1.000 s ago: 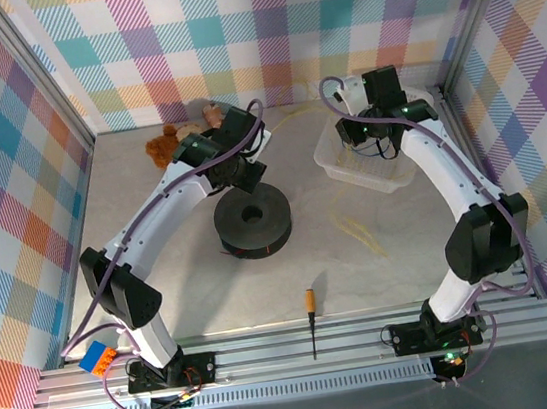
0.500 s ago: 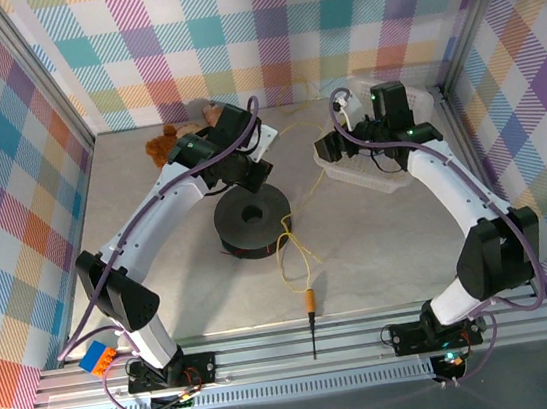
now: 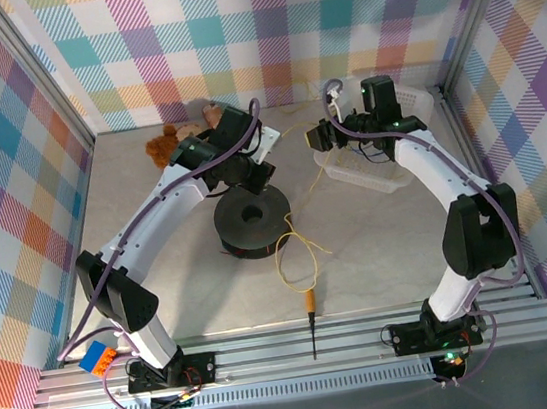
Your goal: Wrap the cables
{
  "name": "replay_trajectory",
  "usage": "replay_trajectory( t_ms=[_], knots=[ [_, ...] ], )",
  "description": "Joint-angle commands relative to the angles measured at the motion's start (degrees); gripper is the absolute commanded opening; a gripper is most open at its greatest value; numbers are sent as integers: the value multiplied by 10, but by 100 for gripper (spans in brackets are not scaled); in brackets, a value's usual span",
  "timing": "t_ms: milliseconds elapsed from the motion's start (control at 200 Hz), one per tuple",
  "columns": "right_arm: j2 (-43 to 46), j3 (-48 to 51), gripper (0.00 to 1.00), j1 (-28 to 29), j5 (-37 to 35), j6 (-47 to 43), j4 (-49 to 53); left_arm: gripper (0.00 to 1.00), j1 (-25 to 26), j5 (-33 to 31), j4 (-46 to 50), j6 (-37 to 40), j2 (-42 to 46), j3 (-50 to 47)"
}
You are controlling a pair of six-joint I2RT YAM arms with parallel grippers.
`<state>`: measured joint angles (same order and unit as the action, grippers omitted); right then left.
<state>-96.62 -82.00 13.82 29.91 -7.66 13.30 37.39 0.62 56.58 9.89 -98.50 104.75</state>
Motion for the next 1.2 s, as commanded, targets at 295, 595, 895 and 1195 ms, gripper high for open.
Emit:
replay_trajectory(
  t_ms=[295,595,895,1195],
  knots=[
    [-21,-26,0,-1,11,14,7,4,-6,4,-46,-22,43,-32],
    [18,-35,0,0,-108,46,82,100,-51,-57,-177,-188,176,-178],
    [78,-25,0,-11,-123,55,143,100,-183,44,-272,-365,250,-386],
    [159,14,0,-51,-107,71,191,98,-236,152,-372,-433,208,-497]
  ],
)
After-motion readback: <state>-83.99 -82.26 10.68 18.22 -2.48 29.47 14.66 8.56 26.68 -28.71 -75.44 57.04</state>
